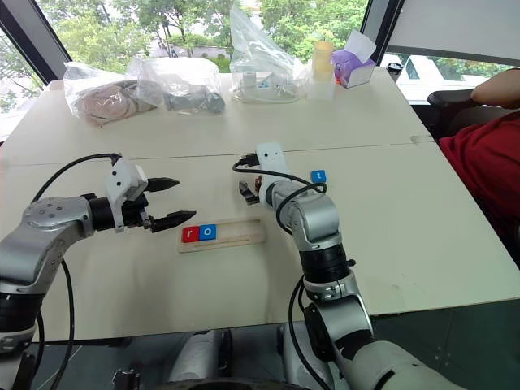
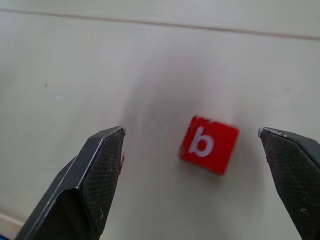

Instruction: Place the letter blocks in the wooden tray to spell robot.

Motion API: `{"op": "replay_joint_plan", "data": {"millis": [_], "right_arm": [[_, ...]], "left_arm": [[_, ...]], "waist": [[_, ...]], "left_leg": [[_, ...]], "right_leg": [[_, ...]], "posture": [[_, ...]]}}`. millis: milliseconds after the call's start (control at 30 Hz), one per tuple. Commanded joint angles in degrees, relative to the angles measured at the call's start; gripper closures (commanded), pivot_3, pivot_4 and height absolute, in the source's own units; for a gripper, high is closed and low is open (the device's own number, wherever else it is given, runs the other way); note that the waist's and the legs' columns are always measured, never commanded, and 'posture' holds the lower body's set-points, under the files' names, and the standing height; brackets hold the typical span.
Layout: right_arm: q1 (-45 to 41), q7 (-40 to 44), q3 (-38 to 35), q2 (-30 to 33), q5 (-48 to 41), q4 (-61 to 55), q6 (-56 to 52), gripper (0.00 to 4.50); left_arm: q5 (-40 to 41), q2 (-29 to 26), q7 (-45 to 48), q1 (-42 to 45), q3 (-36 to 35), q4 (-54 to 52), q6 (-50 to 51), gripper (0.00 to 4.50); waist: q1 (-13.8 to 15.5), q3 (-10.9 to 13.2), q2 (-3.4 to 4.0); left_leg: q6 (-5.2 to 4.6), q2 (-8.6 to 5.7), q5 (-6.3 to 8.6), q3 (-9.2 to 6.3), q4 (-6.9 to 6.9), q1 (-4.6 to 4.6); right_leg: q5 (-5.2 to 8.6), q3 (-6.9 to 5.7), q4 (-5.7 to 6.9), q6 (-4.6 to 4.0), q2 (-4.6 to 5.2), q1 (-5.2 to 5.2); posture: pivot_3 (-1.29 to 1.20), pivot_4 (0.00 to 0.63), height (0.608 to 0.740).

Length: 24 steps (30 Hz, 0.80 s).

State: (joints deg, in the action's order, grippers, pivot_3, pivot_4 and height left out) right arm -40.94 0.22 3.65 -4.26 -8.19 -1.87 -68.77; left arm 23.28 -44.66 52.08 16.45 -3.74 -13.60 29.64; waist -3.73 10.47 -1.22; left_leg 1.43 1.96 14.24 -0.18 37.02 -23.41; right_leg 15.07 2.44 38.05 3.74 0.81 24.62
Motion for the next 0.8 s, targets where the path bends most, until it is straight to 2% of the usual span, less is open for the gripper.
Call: {"op": "replay_joint_plan", "data": {"millis": [33, 433, 533, 667, 700, 800], "right_arm": [[-0.34, -1.75, 0.22, -2.06, 0.69, -0.36, -1.30, 0.08], [-4.31, -4.97, 0.53, -5.51, 3.98, 18.89, 11.21, 0.08], [-4.45, -5.37, 0.50, -5.77, 3.85, 21.37, 13.05, 0.93], [-4.38, -5.56, 0.11, -6.03, 4.12, 22.50, 13.87, 2.98], [-4.20, -5.70, -0.11, -5.95, 4.17, 21.99, 13.84, 3.33], [-4.05, -6.10, -0.24, -4.84, 4.76, 19.35, 14.72, 3.30]], "left_arm": [[0.62, 0.61, -1.03, -0.15, -1.36, -1.79, -0.36, 0.00], [-1.19, 2.81, -3.56, -1.15, -0.62, -1.48, -1.98, 0.00], [-1.28, 2.84, -3.88, -1.94, -0.79, -1.90, -2.13, 0.00], [-1.14, 2.74, -4.10, -2.49, -1.13, -2.23, -2.20, 0.00], [-1.08, 2.72, -4.12, -2.53, -1.21, -2.33, -2.15, 0.00], [-0.63, 2.51, -3.73, -2.42, -1.27, -2.71, -1.75, 0.00]], "waist": [[-0.08, 0.00, 0.00], [-0.31, -0.04, -0.06], [-0.33, -0.10, -0.13], [-0.44, -0.12, -0.17], [-0.43, -0.12, -0.17], [-0.41, -0.12, -0.17]], "left_leg": [[0.00, 0.00, 0.00, 0.00, 0.00, 0.00], [0.00, 0.01, 0.00, -0.01, 0.03, 0.12], [0.00, 0.02, 0.00, -0.01, 0.05, 0.14], [0.00, 0.07, 0.00, 0.00, 0.04, 0.18], [0.00, 0.09, 0.00, 0.00, 0.04, 0.19], [0.00, 0.10, 0.00, -0.01, 0.03, 0.20]], "right_leg": [[0.00, 0.00, 0.00, 0.00, 0.00, 0.00], [-0.01, 0.00, 0.01, -0.01, -0.07, -0.10], [-0.01, 0.00, 0.01, -0.01, -0.06, -0.13], [-0.02, 0.03, 0.02, -0.03, -0.10, -0.14], [-0.02, 0.03, 0.02, -0.04, -0.12, -0.14], [-0.02, 0.03, 0.03, -0.05, -0.14, -0.14]], "posture": [[0.00, 0.150, 0.740], [0.00, 0.150, 0.740], [0.00, 0.150, 0.740], [0.00, 0.150, 0.740], [0.00, 0.150, 0.740], [0.00, 0.150, 0.740]]}}
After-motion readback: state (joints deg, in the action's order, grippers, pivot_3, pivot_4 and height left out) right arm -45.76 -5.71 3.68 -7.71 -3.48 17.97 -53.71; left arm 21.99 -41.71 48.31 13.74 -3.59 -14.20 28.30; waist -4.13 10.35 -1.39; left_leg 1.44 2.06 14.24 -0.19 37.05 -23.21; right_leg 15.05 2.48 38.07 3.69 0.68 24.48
